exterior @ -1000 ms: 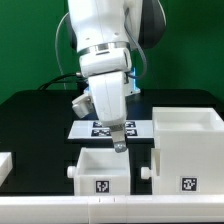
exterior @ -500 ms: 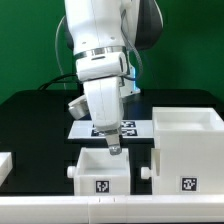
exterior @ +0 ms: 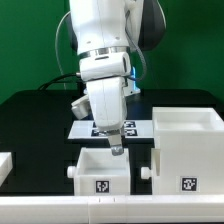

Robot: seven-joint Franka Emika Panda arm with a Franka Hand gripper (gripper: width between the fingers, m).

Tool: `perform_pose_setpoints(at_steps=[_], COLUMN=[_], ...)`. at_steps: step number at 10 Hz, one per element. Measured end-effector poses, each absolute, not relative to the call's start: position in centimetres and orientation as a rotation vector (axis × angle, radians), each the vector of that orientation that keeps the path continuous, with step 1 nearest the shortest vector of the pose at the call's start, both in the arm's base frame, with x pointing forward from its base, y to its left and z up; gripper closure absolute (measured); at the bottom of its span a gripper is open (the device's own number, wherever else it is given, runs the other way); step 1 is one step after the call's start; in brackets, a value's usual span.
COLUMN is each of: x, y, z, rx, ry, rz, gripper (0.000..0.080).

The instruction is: Assemble drawer

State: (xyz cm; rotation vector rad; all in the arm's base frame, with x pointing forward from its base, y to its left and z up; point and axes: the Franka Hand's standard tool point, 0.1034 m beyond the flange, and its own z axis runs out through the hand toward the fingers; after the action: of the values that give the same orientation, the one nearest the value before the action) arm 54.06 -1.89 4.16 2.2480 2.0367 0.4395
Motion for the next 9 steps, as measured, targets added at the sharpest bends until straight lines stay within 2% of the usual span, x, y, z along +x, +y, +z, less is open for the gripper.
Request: perform_pose_setpoints(at_steps=[2,5,8,9], x=[53.1,53.4,53.4,53.2], y=[-3.2,-4.7,-4.8,-5.7], z=[3.4,3.4,3.2,2.4], rx=[2.307,2.346,2.325,2.315], ry=[2.140,2.240,2.264,2.298], rz=[0.250,0.081,0.090,0.131], gripper=[0.0151,0.0151,0.0151,0.0151])
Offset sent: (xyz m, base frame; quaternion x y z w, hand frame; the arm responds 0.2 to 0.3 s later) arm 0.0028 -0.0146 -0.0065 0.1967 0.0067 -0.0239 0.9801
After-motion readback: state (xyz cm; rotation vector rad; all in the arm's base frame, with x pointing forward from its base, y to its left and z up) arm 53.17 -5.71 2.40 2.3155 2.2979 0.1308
